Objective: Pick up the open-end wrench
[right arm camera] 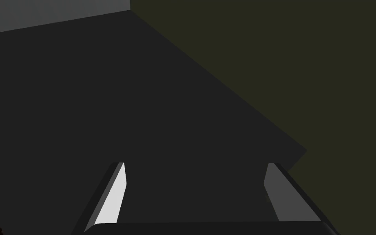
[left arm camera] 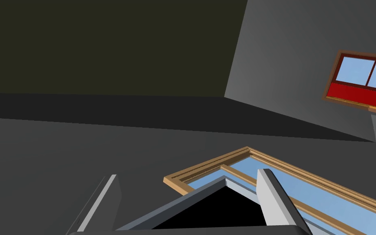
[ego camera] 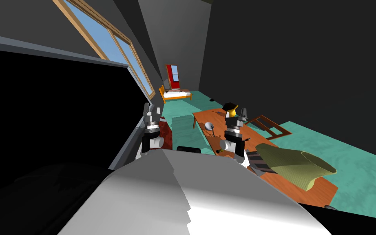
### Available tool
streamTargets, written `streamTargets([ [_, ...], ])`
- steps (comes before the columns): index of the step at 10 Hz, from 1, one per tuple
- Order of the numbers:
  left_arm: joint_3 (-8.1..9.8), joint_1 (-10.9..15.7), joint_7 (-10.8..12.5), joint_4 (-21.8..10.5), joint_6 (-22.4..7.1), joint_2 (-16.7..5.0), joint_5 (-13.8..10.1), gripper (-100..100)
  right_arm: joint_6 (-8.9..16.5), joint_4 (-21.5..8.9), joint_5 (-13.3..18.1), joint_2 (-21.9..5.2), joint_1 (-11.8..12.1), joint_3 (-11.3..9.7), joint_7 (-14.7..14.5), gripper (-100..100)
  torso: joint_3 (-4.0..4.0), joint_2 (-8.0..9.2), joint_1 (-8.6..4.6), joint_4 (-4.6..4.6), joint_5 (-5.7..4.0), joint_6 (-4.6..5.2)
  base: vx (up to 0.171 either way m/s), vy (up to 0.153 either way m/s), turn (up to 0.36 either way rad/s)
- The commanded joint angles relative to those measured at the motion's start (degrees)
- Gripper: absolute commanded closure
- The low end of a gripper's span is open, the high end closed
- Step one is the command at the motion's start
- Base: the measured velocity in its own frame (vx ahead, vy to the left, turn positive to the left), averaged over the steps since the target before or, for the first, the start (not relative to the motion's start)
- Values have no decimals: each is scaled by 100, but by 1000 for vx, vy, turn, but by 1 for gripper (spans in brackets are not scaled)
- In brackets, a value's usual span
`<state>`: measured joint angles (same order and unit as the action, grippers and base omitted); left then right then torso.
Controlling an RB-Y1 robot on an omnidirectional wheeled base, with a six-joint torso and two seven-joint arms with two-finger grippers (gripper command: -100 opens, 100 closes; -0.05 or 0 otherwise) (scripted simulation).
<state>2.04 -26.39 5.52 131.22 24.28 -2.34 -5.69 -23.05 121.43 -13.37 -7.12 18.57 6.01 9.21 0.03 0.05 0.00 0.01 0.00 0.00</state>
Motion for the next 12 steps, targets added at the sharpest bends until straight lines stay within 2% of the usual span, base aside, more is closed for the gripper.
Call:
streamTargets([
  [1, 0, 0, 0, 0, 0, 0, 0, 0, 286, -286, -163, -91, -200, 64, 95, -100, 0, 0, 0, 0, 0, 0, -23, 5, 6],
  [2, 0, 0, 0, 0, 0, 0, 0, 0, 329, -344, -163, -91, -200, 64, 95, -100, 1, 1, -1, 1, 0, -1, -17, 4, 4],
  [3, 0, 0, 0, 0, 0, 0, 0, 0, 526, -596, -280, -156, -336, 108, 163, -100, 0, 0, -1, 0, 0, 0, -17, 6, 4],
  [4, 0, 0, 0, 0, 0, 0, 0, 0, 553, -596, -280, -156, -336, 108, 163, -100, 0, -1, 1, 0, 0, -1, -13, 7, 5],
  [6, 0, 0, 0, 0, 0, 0, 0, 0, 927, -1029, -531, -287, -624, 201, 306, -100, -1, -2, 0, 0, 0, -1, -20, 4, 10],
  [7, 0, 0, 0, 0, 0, 0, 0, 0, 1028, -1145, -531, -287, -624, 201, 306, -100, 0, 0, -1, 0, 0, -1, -20, 1, 7],
  [8, 0, 0, 0, 0, 0, 0, 0, 0, 1247, -1371, -663, -352, -775, 248, 380, -100, 1, 0, -2, 0, 0, 1, -18, 4, 10],
  [9, 0, 0, 0, 0, 0, 0, 0, 0, 1277, -1438, -663, -352, -775, 248, 380, -100, 1, 1, -2, 1, 0, 1, -13, 2, 1],
  [10, 0, 0, 0, 0, 0, 0, 0, 0, 1532, -1583, -800, -415, -929, 295, 455, -100, 0, -1, 0, 0, 0, 0, -19, 0, 14],
  [11, 0, 0, 0, 0, 0, 0, 0, 0, 1532, -1740, -800, -415, -929, 295, 455, -100, 0, 0, -2, 0, 0, 0, -17, 0, 7],
  [12, 0, 0, 0, 0, 0, 0, 0, 0, 1785, -1926, -941, -475, -1085, 341, 532, -100, 0, 0, -1, 0, 0, 0, -17, 2, 12],
])
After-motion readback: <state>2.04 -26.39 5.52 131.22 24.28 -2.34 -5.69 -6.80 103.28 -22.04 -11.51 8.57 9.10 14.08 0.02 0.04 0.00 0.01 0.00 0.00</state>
